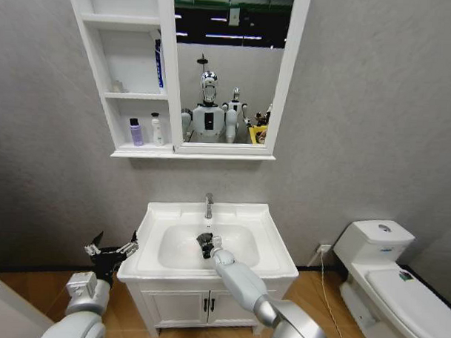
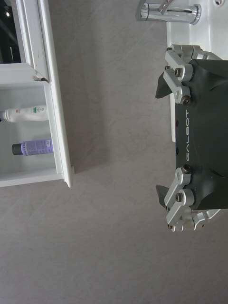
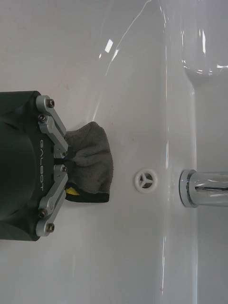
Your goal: Move facial cleanser and shampoo from washbasin to cabinet, then wipe washbasin with towel.
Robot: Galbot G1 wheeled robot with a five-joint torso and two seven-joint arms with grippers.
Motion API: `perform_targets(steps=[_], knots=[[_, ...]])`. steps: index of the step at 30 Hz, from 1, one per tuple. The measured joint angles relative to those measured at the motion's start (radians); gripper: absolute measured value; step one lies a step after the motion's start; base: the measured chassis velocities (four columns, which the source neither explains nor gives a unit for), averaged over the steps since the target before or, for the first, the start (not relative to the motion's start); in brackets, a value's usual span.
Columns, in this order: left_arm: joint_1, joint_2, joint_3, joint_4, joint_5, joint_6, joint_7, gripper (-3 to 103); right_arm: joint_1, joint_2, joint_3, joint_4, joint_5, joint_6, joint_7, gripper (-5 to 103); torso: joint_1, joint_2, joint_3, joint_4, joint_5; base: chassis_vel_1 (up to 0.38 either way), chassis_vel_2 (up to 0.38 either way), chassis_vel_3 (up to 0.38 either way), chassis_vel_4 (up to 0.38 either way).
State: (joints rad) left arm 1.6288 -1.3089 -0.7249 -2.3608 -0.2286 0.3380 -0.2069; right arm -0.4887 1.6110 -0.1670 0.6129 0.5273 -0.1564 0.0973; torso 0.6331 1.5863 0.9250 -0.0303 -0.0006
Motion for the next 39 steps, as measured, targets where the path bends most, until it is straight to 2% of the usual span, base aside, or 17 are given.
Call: perform_targets(steps=[6,9,11,16,20,24,30,33,39], knots=[[0.0,0.0,0.0,0.0,0.0,0.0,0.0,100,-0.022,-0.014,0.002,0.052,0.0,-0.034,0.033,1,0.0,0.0,0.0,0.0002,0.0003,0.0,0.0,0.0,0.0],[0.0,0.0,0.0,0.0,0.0,0.0,0.0,100,-0.034,-0.047,-0.002,0.086,0.009,-0.05,0.05,1,0.0,0.0,0.0,0.0001,0.0,0.0,0.0,0.0,0.0],[0.0,0.0,0.0,0.0,0.0,0.0,0.0,100,-0.054,-0.103,-0.009,0.152,0.038,-0.089,0.083,1,0.0,0.0,0.0,-0.0003,-0.0001,0.0,0.0,0.0,0.0],[0.0,0.0,0.0,0.0,0.0,0.0,0.0,100,-0.069,-0.146,-0.002,0.212,0.074,-0.134,0.143,1,0.0,0.0,0.0,-0.0002,0.0001,0.0,0.0,0.0,0.0],[0.0,0.0,0.0,0.0,0.0,0.0,0.0,100,-0.071,-0.163,0.005,0.223,0.09,-0.146,0.149,1,0.0,0.0,0.0,-0.0003,-0.0001,0.0,0.0,0.0,0.0],[0.0,0.0,0.0,0.0,0.0,0.0,0.0,100,-0.065,-0.153,0.001,0.215,0.099,-0.147,0.13,1,0.0,0.0,0.0,-0.0006,-0.0004,0.0,0.0,0.0,0.0],[0.0,0.0,0.0,0.0,0.0,0.0,0.0,100,-0.039,-0.094,-0.021,0.154,0.082,-0.119,0.071,1,0.0,0.0,0.0,-0.0002,-0.0002,0.0,0.0,0.0,0.0],[0.0,0.0,0.0,0.0,0.0,0.0,0.0,100,-0.021,-0.035,-0.032,0.101,0.088,-0.103,0.02,1,0.0,0.0,0.0,-0.0002,-0.0001,0.0,0.0,0.0,0.0],[0.0,0.0,0.0,0.0,0.0,0.0,0.0,100,0.0,-0.001,-0.028,0.037,0.094,-0.071,-0.024,1,0.0,0.0,0.0,-0.0001,-0.0003,0.0,0.0,0.0,0.0]])
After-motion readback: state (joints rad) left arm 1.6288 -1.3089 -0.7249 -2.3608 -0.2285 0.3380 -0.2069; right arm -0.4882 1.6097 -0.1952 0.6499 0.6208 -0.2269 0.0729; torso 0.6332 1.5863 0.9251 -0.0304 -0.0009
